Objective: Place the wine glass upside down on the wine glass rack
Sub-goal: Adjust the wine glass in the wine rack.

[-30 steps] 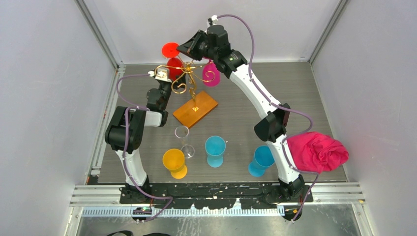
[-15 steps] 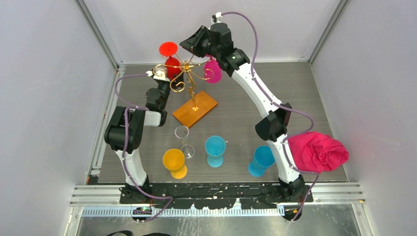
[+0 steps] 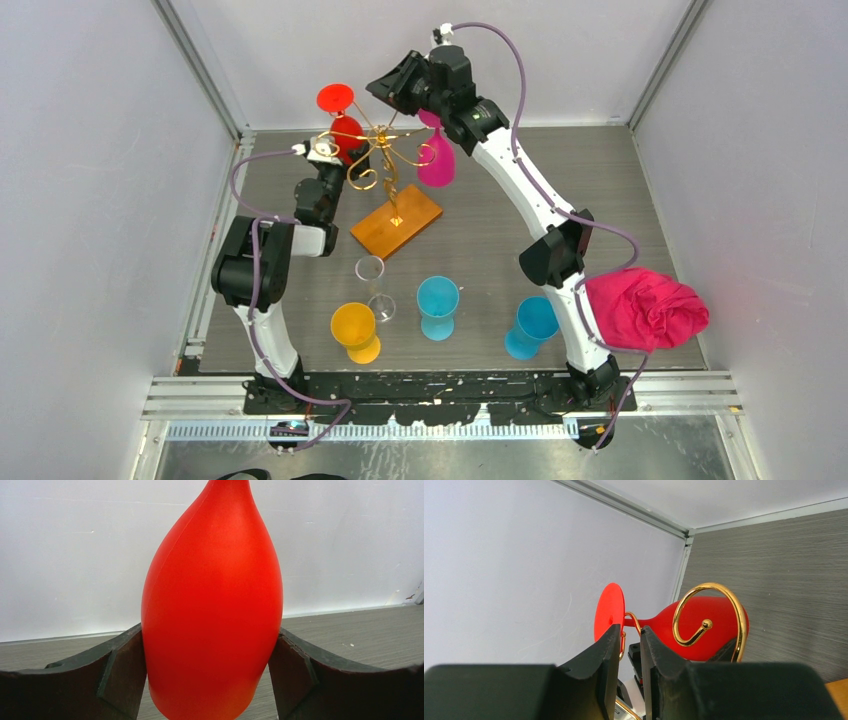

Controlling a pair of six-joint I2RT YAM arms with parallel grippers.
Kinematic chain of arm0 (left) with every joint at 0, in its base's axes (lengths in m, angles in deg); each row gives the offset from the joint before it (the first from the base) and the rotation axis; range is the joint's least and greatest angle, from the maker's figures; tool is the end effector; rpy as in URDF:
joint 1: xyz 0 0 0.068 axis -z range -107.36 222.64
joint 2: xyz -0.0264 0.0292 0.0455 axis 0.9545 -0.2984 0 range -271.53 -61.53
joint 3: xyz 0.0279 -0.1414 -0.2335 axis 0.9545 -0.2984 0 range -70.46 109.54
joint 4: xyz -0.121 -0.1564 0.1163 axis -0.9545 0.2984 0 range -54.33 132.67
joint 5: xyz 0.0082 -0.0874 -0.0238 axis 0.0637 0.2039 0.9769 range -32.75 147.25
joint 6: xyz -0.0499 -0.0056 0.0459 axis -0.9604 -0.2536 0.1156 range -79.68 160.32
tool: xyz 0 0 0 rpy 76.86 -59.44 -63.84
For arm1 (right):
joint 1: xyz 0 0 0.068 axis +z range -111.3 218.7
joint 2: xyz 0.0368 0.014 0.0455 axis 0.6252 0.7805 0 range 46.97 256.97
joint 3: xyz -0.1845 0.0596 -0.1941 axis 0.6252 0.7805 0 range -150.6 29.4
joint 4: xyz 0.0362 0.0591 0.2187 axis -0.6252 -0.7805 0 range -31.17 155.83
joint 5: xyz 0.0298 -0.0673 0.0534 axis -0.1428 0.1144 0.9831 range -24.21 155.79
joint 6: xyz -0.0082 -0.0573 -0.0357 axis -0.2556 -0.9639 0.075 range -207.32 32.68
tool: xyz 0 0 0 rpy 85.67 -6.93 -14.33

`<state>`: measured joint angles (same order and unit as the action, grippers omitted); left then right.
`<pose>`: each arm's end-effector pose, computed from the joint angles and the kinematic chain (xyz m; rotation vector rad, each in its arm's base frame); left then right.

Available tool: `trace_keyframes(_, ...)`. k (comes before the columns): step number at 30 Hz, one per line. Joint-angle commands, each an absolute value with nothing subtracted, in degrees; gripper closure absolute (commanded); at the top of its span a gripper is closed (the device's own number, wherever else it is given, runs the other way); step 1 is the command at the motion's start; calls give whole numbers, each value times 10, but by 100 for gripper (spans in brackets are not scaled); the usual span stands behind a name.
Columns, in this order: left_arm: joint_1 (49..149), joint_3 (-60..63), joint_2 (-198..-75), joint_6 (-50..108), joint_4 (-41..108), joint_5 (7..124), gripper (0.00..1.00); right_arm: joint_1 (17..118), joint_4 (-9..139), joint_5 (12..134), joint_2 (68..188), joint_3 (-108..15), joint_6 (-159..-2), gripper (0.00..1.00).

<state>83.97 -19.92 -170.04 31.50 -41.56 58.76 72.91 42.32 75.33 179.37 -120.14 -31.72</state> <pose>0.3804 -0.0777 0.2612 0.0504 1.2400 -0.3220 0.4164 0.2940 0.4148 0.2082 1.8492 1.2815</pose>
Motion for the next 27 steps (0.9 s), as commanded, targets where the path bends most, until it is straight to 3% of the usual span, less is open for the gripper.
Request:
trace_keyframes(1,836,-192,-1664,313,-461,577,22,731,454,749,1772,-1213,-329,72)
trace_keyframes(9,836,-211,-1654,309,-463,577,24,733,459,746,1755,-1194,-334,72)
trace_keyframes(27,857,-248,-1629,314,-463,564,25,739,471,737,1704,-1136,-345,58)
